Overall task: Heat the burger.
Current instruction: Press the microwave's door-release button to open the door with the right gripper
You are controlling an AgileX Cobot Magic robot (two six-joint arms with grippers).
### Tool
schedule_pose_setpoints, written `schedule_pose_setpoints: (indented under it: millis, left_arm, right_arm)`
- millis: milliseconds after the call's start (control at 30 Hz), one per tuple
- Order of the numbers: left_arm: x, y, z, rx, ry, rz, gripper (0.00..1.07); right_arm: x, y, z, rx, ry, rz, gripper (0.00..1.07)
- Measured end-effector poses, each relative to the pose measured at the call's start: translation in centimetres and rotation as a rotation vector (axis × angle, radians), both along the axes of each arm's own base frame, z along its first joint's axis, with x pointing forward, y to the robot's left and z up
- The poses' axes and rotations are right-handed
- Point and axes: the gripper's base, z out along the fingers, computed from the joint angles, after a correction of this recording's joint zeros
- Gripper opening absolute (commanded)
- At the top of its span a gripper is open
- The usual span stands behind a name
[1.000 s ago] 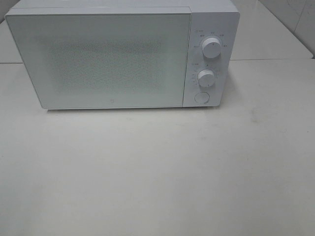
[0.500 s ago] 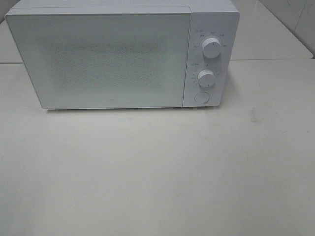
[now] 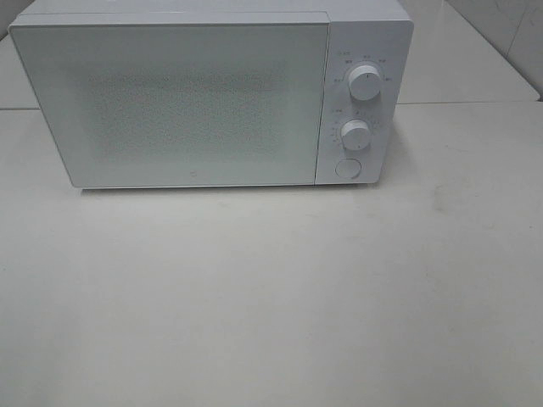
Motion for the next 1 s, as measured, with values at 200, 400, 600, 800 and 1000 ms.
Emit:
schedule_pose_setpoints:
  millis: [200,400,600,800,1000]
  left_arm:
    - [0.0,0.0,0.0,0.0,0.0,0.0,0.99]
    - [0.0,0.0,0.0,0.0,0.0,0.0,0.99]
    - [0.0,0.0,0.0,0.0,0.0,0.0,0.99]
    - [0.0,0.0,0.0,0.0,0.0,0.0,0.99]
    - [0.0,0.0,0.0,0.0,0.0,0.0,0.99]
  right_arm:
    - [2.8,0.6,-0.2,-0.005,0.006,0.01,0.69]
    - [5.8,1.2,-0.3,-0.004,-0.019,0.023,0.69]
    - [9.4,2.0,-1.7,0.003,-0.067,0.043,0.69]
    - [12.0,2.6,-3.5,0.015,-0.117,0.061,0.69]
    - [13.9,3.1,-4.9,0.031,-0.174,0.077,0.69]
